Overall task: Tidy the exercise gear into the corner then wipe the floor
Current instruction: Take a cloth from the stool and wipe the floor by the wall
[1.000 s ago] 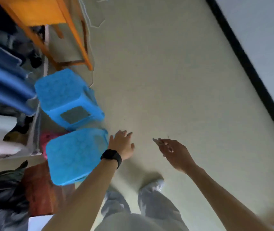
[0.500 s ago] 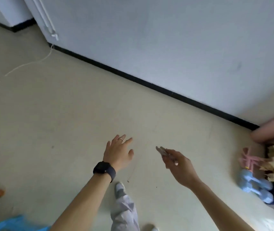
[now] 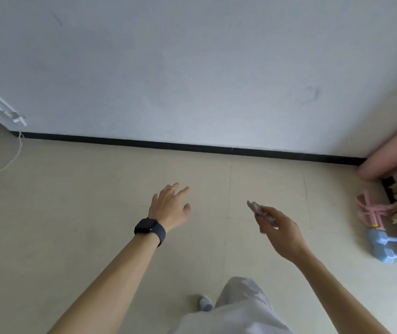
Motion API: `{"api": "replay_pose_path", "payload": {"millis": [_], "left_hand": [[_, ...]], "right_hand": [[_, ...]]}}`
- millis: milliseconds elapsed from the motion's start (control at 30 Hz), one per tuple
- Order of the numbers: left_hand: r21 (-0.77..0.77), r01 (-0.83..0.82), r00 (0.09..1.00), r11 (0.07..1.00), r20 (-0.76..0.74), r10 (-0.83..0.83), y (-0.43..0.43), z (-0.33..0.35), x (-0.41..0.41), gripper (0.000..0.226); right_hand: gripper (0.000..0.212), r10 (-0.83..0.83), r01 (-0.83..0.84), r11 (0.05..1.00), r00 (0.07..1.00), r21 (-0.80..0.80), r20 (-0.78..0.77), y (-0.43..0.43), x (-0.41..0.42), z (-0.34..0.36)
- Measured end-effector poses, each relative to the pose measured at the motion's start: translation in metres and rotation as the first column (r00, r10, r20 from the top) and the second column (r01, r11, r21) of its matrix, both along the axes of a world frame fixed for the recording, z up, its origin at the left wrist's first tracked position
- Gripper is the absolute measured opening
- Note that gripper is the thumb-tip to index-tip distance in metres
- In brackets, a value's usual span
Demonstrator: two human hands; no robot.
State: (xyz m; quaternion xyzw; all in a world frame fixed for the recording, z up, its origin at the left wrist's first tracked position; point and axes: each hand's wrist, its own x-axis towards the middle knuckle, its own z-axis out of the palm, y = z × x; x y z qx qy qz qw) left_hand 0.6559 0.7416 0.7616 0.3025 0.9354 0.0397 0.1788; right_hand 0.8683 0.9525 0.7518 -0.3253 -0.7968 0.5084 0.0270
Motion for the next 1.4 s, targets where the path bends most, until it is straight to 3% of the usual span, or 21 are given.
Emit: {"api": "replay_pose_path", "payload": {"millis": [467, 833, 1167, 1300, 1400], "left_hand": [[-0.063, 0.113, 0.990, 0.992, 0.088, -0.107, 0.087, -0.064, -0.273, 0.056], [-0.181, 0.346, 0.921, 0.921, 0.253, -0.297, 0.178, -0.113, -0.404, 0.056], [-0.221, 0.694, 0.715, 0.685, 0.319, -0.622, 0.252, -0.225, -0.468, 0.055], [-0.152, 0.804, 0.591, 0.575, 0.311, -0.744, 0.257, -0.286, -0.483, 0.056], [-0.084, 0.844, 0.529, 0.529, 0.285, -0.799, 0.264, -0.337, -0.485, 0.056]], "right_hand": [[0.028, -0.141, 0.146, 0.988, 0.986, -0.056, 0.084, 0.052, -0.259, -0.085], [0.029, -0.333, 0.358, 0.925, 0.925, -0.128, 0.182, 0.087, -0.401, -0.126], [0.025, -0.622, 0.653, 0.753, 0.747, -0.083, 0.233, 0.059, -0.446, -0.217], [0.023, -0.738, 0.757, 0.654, 0.637, 0.000, 0.222, 0.026, -0.459, -0.280], [0.024, -0.837, 0.850, 0.527, 0.516, 0.015, 0.184, 0.015, -0.459, -0.341]]}}
